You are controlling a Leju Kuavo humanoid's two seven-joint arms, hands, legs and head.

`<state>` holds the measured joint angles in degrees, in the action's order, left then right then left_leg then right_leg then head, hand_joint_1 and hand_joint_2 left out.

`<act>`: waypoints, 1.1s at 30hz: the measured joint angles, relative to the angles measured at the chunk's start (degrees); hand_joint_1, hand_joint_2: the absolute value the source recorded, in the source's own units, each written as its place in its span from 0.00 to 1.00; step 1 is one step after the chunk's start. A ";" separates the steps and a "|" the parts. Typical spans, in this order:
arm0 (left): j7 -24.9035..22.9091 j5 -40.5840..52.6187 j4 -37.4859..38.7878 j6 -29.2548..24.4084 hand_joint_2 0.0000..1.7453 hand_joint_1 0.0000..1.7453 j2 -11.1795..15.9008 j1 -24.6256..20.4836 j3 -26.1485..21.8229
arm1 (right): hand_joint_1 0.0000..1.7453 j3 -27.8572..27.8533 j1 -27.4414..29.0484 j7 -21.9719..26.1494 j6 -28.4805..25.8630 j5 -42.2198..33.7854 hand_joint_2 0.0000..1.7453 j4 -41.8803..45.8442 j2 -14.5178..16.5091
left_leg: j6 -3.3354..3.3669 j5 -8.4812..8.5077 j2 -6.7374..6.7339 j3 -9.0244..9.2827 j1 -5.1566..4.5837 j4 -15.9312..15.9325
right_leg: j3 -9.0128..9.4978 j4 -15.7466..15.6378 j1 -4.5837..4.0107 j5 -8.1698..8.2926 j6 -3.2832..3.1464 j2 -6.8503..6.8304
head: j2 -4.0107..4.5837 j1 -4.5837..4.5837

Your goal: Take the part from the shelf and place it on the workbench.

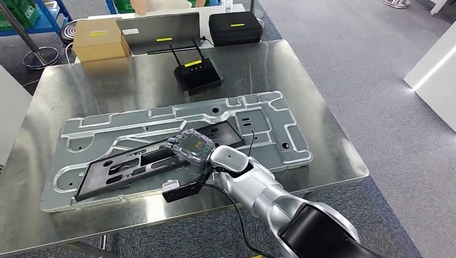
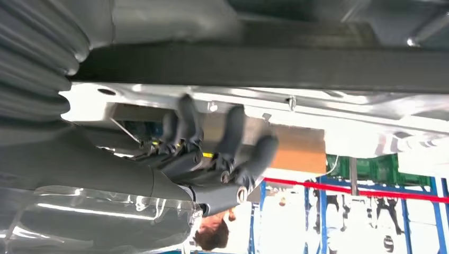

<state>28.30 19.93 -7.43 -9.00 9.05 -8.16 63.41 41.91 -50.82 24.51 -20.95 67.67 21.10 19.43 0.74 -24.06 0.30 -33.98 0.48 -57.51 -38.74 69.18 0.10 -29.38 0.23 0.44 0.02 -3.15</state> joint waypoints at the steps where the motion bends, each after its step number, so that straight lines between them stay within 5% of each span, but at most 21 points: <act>1: -0.01 0.00 0.00 -0.01 1.00 0.00 -0.03 -0.03 -0.13 | 0.00 0.00 -0.14 -0.19 0.31 -0.08 0.00 -0.01 0.06 | -0.05 -0.02 0.04 0.04 -0.17 -0.03 | 2.25 -4.47 -0.18 1.73 -0.45 -0.02 | 0.00 0.00; 3: -0.02 0.00 0.00 0.02 1.00 0.00 -0.09 -0.05 -0.43 | 0.00 0.01 -0.44 -0.52 0.85 -0.20 0.00 -0.01 0.26 | -0.36 -0.02 0.04 0.02 -0.38 -0.07 | 5.04 -10.32 -0.51 3.58 -1.09 -0.11 | 0.00 0.00; 7: 0.37 0.00 0.00 0.37 0.00 0.00 -0.09 -0.01 -1.15 | 0.00 0.02 -0.69 -1.33 1.40 -0.27 0.00 -0.06 0.50 | -1.47 -0.47 0.01 -0.21 -0.27 -0.45 | 5.60 -11.92 -0.23 4.19 -1.81 -0.23 | 0.00 -0.01; 9: 0.78 0.00 0.00 0.87 0.00 0.00 -0.04 -0.04 -1.55 | 0.00 0.05 -0.92 -1.99 1.52 -0.19 0.00 -0.13 0.66 | -1.98 -3.07 0.00 -1.94 -0.17 -4.61 | 5.98 -12.68 0.17 4.62 -2.19 -0.37 | 0.00 -0.02; 11: 0.92 0.00 0.00 1.39 0.00 0.00 0.02 0.02 -1.85 | 0.00 0.13 -1.07 -2.66 1.67 0.04 0.00 -0.33 0.64 | -2.55 -6.68 -0.01 -5.38 0.11 -12.24 | 5.94 -12.69 0.13 4.67 -2.31 -0.40 | 0.00 -0.02; 13: 0.93 0.00 0.00 1.67 0.00 0.00 0.09 0.17 -2.03 | 0.00 0.16 -1.06 -2.98 1.78 0.22 0.00 -0.60 0.50 | -3.04 -7.47 -0.02 -7.28 0.47 -16.11 | 5.83 -12.46 0.15 4.59 -2.22 -0.39 | 0.00 -0.02; 16: 0.95 0.00 0.00 1.72 0.00 0.00 0.14 0.18 -2.32 | 0.00 0.17 -1.16 -3.09 1.82 0.24 0.00 -0.77 0.42 | -3.49 -2.49 -0.12 -2.69 1.03 -6.87 | 5.79 -11.69 0.34 4.04 -1.60 -0.29 | 0.00 -0.02; 18: 0.97 0.00 0.00 1.73 0.00 0.00 0.15 0.10 -2.44 | 0.00 0.17 -1.34 -3.15 1.84 0.25 0.00 -0.82 0.40 | -3.03 -0.80 0.02 0.04 0.95 -1.34 | 5.58 -11.05 0.25 3.65 -0.96 -0.19 | 0.00 -0.02; 23: 1.01 0.02 0.00 2.06 0.00 0.00 0.11 0.13 -2.45 | 0.00 -0.13 -1.53 -1.97 0.43 -2.28 0.00 -0.74 -0.01 | -0.89 -0.59 0.13 0.19 0.76 -0.56 | 4.73 -9.30 0.31 2.31 0.48 -0.16 | 0.00 -0.01; 26: 1.01 0.00 0.00 2.62 0.00 0.00 0.11 0.15 -2.45 | 0.00 -3.54 -1.61 4.47 -3.19 -12.71 0.00 1.50 -1.70 | -0.16 -0.44 0.08 -0.01 0.61 -0.50 | -0.02 0.89 0.42 -2.95 0.97 -0.23 | 0.00 0.00; 28: 1.01 0.00 0.00 2.77 0.00 0.00 0.10 0.28 -2.45 | 0.00 -6.43 -1.67 6.59 -3.90 -16.55 0.00 3.01 -2.92 | -0.02 -0.45 0.14 -0.06 0.37 -0.54 | -2.58 5.91 0.36 -4.15 0.87 -0.23 | 0.00 0.00; 29: 1.01 0.00 0.00 2.80 0.00 0.00 0.09 0.34 -2.45 | 0.00 -7.45 -1.66 6.92 -3.89 -17.06 0.00 3.57 -3.41 | 0.01 -0.47 0.18 -0.02 0.22 -0.56 | -2.31 5.07 0.25 -3.04 0.60 -0.22 | 0.00 0.00; 33: 1.03 0.00 0.00 2.81 0.00 0.00 -0.14 0.18 -2.45 | 0.00 -9.76 -1.69 7.33 -3.86 -17.30 0.00 5.89 -4.17 | -0.17 -0.52 0.10 0.06 -0.32 -0.55 | 4.17 -9.33 -0.50 3.71 -1.25 -0.33 | 0.00 -0.02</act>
<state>29.33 19.93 -7.43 -6.19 8.91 -7.98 60.96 32.15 -52.52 31.84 -24.81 50.36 26.99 15.26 0.57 -24.58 0.40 -33.92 0.16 -58.07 -34.56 59.86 -0.40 -25.67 -1.02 0.11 0.02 -3.16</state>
